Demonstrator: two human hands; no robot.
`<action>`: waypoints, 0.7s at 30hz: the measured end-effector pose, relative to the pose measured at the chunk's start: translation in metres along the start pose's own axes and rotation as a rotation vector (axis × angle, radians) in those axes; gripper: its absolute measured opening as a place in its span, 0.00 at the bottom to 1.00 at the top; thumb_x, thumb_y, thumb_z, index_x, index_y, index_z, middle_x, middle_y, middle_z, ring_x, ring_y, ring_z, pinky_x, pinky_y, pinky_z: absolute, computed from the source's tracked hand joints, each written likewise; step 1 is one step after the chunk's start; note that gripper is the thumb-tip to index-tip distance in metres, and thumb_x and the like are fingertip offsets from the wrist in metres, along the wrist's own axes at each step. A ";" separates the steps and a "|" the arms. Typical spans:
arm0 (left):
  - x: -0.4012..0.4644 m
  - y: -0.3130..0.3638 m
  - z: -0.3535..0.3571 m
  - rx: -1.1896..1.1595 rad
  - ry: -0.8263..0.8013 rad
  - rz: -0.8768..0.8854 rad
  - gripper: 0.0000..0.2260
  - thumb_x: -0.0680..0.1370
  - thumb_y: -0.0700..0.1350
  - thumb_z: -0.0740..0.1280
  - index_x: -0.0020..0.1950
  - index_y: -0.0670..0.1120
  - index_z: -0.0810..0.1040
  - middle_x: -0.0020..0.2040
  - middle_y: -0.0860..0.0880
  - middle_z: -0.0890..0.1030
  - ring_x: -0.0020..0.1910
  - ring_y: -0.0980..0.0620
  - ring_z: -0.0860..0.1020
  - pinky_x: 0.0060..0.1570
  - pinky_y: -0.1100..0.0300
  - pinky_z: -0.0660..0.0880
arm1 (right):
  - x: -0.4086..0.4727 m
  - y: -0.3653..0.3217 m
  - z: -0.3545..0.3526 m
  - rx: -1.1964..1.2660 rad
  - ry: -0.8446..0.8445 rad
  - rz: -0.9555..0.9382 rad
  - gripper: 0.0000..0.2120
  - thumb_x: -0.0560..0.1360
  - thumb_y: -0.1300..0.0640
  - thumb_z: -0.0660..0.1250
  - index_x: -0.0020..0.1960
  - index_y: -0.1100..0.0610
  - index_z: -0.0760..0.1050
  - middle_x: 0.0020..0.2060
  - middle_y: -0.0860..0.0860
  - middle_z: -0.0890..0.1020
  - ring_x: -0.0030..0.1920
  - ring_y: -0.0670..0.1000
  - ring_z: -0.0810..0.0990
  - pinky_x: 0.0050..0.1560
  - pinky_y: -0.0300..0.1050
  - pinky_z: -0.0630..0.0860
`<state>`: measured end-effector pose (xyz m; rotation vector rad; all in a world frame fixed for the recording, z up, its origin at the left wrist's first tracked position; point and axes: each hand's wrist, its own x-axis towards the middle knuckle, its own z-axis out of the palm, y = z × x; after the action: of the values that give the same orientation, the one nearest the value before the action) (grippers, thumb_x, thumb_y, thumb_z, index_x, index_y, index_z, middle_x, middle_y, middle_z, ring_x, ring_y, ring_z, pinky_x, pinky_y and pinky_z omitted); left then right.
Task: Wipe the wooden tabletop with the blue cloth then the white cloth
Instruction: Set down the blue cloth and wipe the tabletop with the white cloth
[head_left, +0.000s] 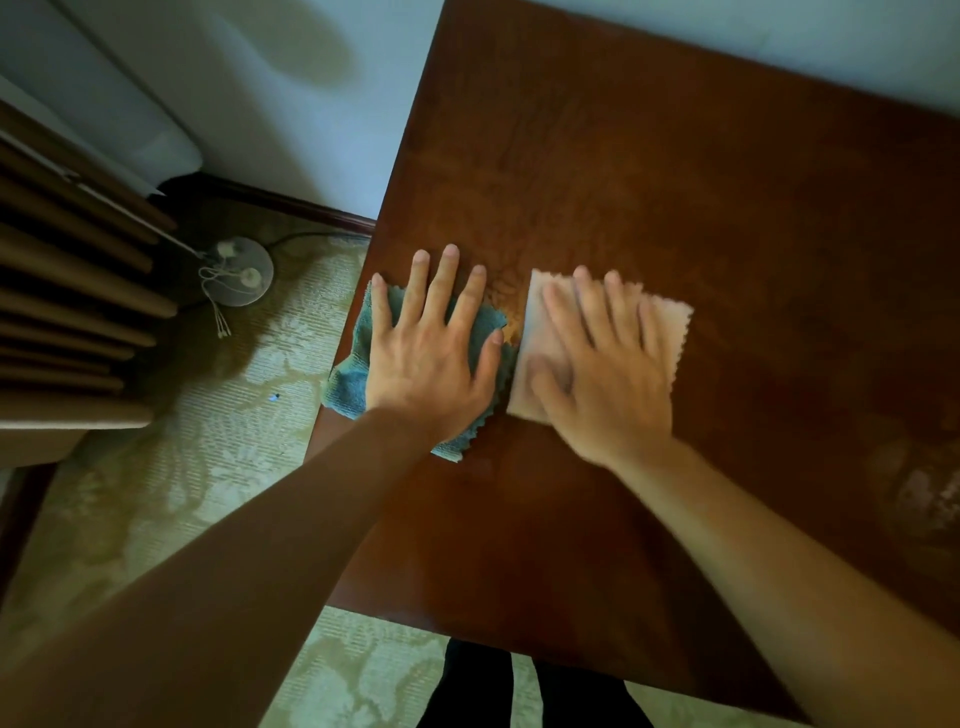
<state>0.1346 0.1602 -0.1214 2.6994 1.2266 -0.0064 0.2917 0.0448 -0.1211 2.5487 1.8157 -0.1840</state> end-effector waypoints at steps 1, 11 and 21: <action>0.000 0.000 0.001 0.002 0.010 0.002 0.29 0.83 0.60 0.48 0.81 0.48 0.58 0.82 0.44 0.56 0.81 0.41 0.52 0.77 0.34 0.48 | 0.018 0.008 -0.003 -0.011 0.022 -0.001 0.34 0.82 0.38 0.44 0.84 0.51 0.54 0.83 0.55 0.57 0.83 0.59 0.52 0.81 0.61 0.49; -0.002 0.002 -0.001 -0.014 0.000 -0.003 0.29 0.83 0.59 0.50 0.82 0.48 0.58 0.82 0.43 0.56 0.81 0.41 0.52 0.77 0.33 0.49 | 0.037 -0.002 -0.002 -0.041 0.088 0.045 0.32 0.84 0.40 0.48 0.84 0.54 0.53 0.82 0.58 0.57 0.83 0.61 0.52 0.81 0.63 0.50; -0.003 0.003 -0.013 -0.087 -0.038 -0.075 0.30 0.83 0.60 0.49 0.82 0.48 0.55 0.83 0.45 0.51 0.82 0.45 0.47 0.78 0.38 0.41 | 0.126 0.018 -0.019 0.002 0.045 0.009 0.34 0.80 0.39 0.45 0.84 0.51 0.53 0.83 0.57 0.56 0.83 0.60 0.51 0.81 0.62 0.48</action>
<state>0.1340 0.1586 -0.1080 2.5662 1.2852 -0.0132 0.3508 0.1589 -0.1164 2.5826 1.8201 -0.1292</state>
